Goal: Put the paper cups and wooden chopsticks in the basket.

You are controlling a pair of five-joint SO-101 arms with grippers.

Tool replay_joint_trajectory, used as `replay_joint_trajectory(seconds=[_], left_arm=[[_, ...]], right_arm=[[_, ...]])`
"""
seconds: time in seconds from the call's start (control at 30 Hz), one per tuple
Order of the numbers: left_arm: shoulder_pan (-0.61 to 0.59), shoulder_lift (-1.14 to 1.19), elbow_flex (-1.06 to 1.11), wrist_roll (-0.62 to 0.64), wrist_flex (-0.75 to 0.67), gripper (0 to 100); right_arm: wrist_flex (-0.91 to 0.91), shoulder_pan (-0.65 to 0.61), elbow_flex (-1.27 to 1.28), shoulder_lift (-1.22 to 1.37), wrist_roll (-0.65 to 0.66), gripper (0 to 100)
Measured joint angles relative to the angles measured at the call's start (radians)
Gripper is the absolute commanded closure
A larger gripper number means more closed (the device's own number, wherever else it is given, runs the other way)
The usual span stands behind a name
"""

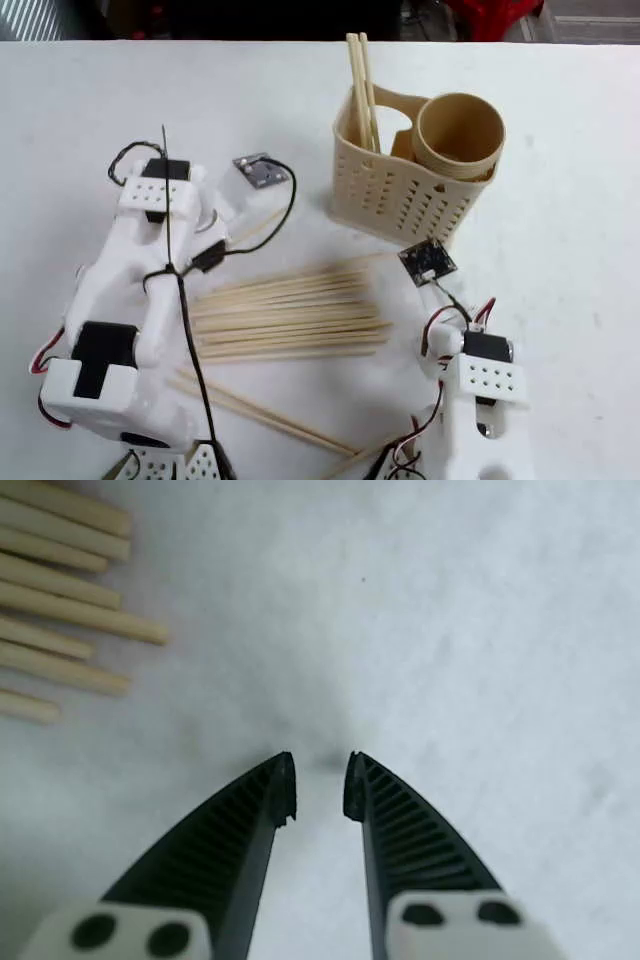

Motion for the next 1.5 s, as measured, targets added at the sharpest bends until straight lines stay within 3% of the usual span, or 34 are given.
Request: replay_joint_trajectory(seconds=[0.37, 0.5, 0.63, 0.87, 1.1, 1.3, 1.5], left_arm=[[0.040, 0.000, 0.000, 0.003, 0.000, 94], [0.055, -0.014, 0.003, 0.080, -0.009, 93], [0.057, -0.071, 0.048, 0.103, -0.097, 92], [0.147, -0.095, 0.118, 0.118, -0.284, 81], [0.123, 0.110, 0.101, 0.118, -0.417, 82], [0.089, 0.264, -0.055, 0.120, -0.373, 82], [0.087, 0.249, -0.089, 0.120, -0.327, 84]], right_arm=[[0.000, -0.002, 0.000, 0.000, 0.000, 90.8], [0.000, -0.002, 0.000, 0.000, 0.000, 90.8], [0.000, -0.002, 0.000, 0.000, 0.000, 90.8], [0.000, -0.002, 0.000, 0.000, 0.000, 90.8], [0.000, -0.002, 0.000, 0.000, 0.000, 90.8], [0.000, -0.002, 0.000, 0.000, 0.000, 90.8], [0.000, -0.002, 0.000, 0.000, 0.000, 90.8]])
